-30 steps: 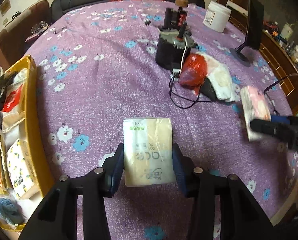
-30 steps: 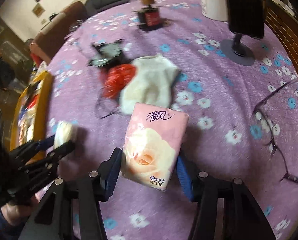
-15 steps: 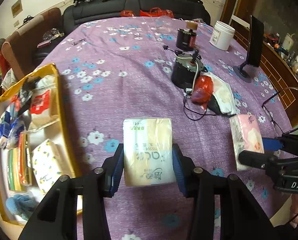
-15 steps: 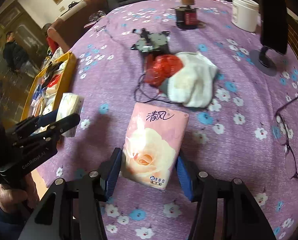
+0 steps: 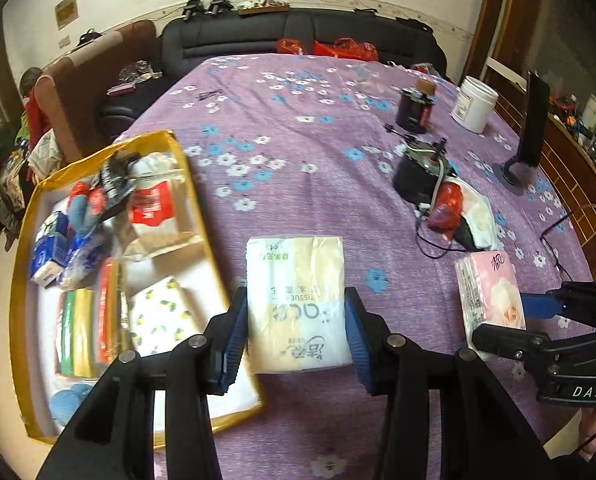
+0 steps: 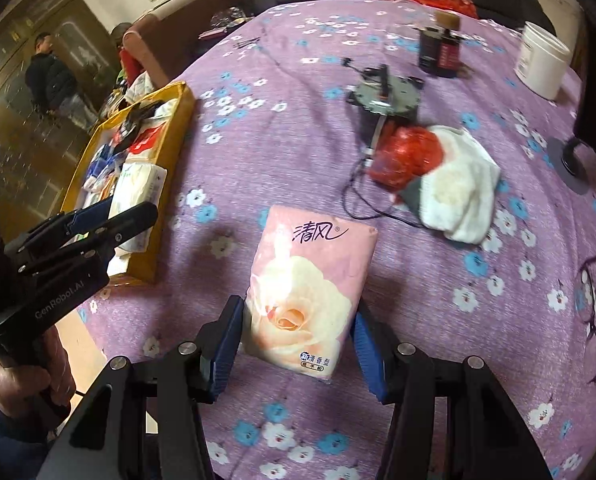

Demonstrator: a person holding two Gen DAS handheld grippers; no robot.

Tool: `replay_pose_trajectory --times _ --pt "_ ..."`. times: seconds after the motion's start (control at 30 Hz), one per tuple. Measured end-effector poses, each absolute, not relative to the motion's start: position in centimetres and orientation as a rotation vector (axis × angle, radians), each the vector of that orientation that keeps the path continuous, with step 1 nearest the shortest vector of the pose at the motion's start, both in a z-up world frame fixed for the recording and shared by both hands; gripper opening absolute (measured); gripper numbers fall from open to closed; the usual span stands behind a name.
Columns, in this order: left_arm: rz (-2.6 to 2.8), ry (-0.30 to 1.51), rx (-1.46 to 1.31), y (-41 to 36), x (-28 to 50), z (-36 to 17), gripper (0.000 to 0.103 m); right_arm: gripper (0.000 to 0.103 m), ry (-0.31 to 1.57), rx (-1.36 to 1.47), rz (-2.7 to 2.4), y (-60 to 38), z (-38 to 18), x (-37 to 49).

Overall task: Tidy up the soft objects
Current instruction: 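Carry both tissue packs over the tray with both grippers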

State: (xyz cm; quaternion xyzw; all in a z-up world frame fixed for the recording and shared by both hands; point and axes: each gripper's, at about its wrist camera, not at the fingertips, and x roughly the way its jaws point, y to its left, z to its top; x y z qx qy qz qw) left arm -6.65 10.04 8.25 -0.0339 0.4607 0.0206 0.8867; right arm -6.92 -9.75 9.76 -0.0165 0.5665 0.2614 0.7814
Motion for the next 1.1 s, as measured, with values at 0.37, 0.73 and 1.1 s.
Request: replay_pose_trajectory --times 0.37,0.73,1.1 --pt "0.136 0.930 -0.153 16.0 -8.5 9.0 0.045 0.058 1.218 -0.127 0.649 -4.0 10.6 -7.2" --pt "0.284 0.927 -0.277 24.9 -11.4 8.2 0.045 0.058 1.182 -0.272 0.790 4.5 12.1 -8.6" --pt "0.326 0.969 -0.290 30.1 -11.6 7.0 0.045 0.058 1.208 -0.359 0.899 13.0 10.4 -9.5"
